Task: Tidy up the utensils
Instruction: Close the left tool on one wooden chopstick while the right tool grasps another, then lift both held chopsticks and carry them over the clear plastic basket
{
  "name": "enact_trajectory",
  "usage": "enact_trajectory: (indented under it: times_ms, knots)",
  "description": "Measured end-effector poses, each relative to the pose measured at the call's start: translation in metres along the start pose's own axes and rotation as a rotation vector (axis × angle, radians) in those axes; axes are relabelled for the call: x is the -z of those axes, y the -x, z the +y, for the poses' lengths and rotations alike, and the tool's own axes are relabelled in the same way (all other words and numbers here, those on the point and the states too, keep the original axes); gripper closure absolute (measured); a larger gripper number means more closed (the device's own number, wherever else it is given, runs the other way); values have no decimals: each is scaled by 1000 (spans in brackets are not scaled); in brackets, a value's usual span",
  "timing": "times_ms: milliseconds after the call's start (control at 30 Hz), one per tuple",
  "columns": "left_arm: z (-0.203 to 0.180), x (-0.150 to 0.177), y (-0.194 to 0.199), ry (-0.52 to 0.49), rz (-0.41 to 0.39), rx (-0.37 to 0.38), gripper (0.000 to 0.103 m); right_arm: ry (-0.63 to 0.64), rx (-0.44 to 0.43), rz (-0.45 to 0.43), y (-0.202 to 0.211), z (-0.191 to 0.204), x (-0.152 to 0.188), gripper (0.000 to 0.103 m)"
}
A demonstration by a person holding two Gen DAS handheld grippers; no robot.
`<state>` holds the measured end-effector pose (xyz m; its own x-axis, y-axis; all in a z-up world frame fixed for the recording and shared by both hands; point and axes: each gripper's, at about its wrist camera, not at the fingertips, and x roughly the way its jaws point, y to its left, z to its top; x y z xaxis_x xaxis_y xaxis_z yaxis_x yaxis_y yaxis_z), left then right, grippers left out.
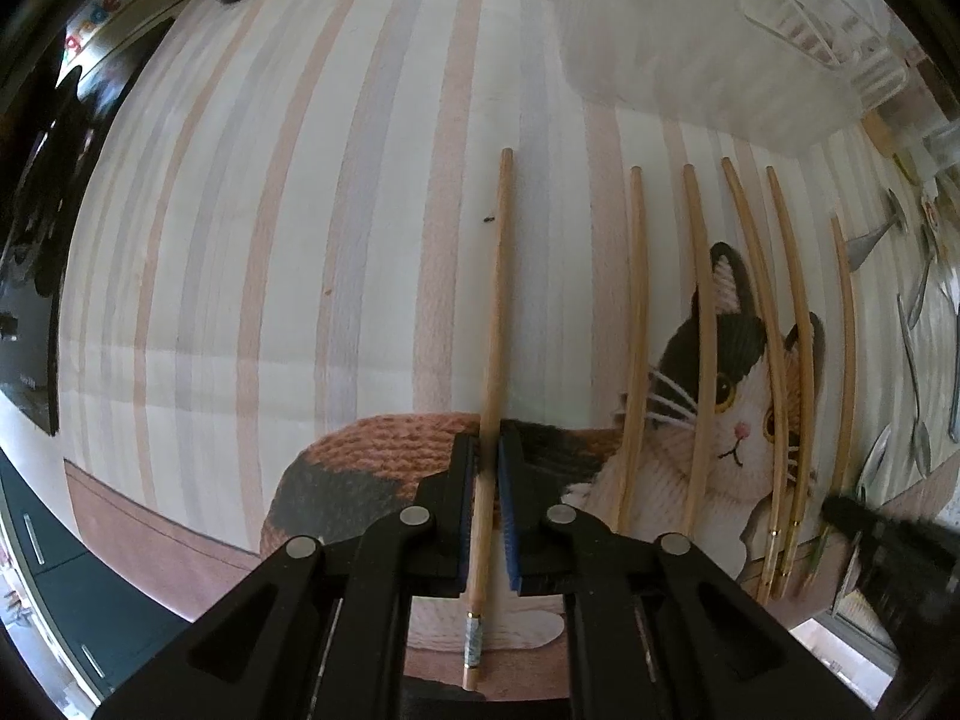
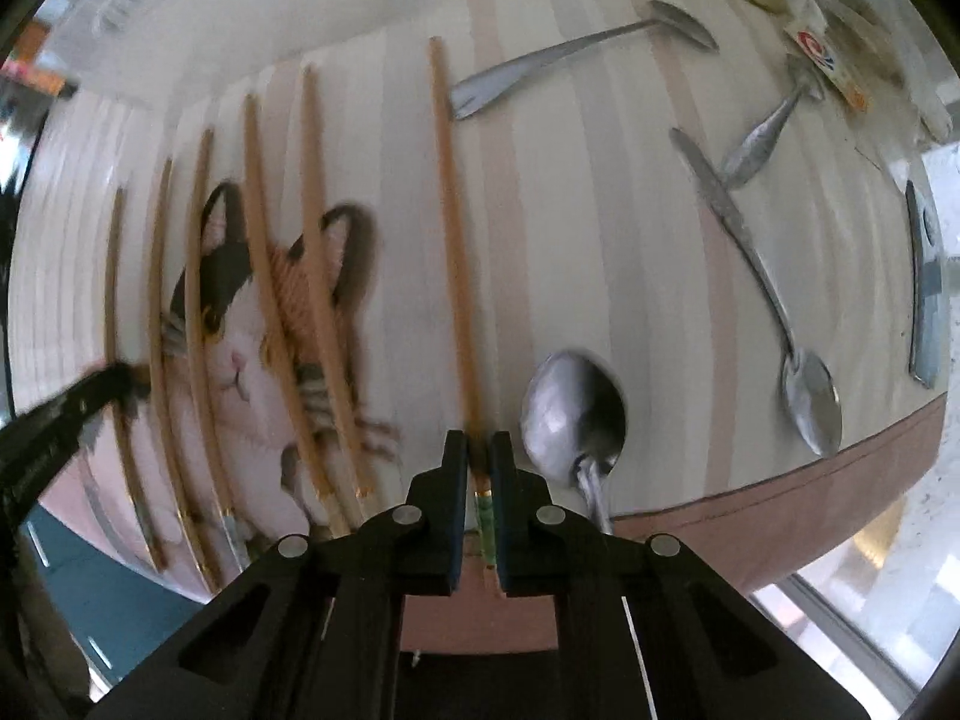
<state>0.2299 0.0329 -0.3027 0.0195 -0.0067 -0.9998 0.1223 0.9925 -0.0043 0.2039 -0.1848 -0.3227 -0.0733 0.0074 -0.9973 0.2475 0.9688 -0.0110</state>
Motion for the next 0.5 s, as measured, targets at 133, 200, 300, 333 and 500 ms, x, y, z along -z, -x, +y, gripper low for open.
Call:
enact_trajectory:
  times_ms: [133, 200, 300, 333, 500]
  knots:
    - [6, 2, 0, 5, 9, 12, 98, 49, 3, 48, -10, 20, 14, 96]
    - [6, 0, 0, 6, 11, 13, 96, 21, 2, 41, -8, 21, 4, 95]
    - [5, -4, 0, -7, 9, 6, 96, -6, 24, 2, -4, 24, -13, 94]
    - [5, -5, 0, -9, 9, 5, 95, -1, 35, -5, -2, 24, -22, 94]
    - [0, -14, -1, -15, 5, 2, 96, -2, 57, 6, -3, 45, -52, 94]
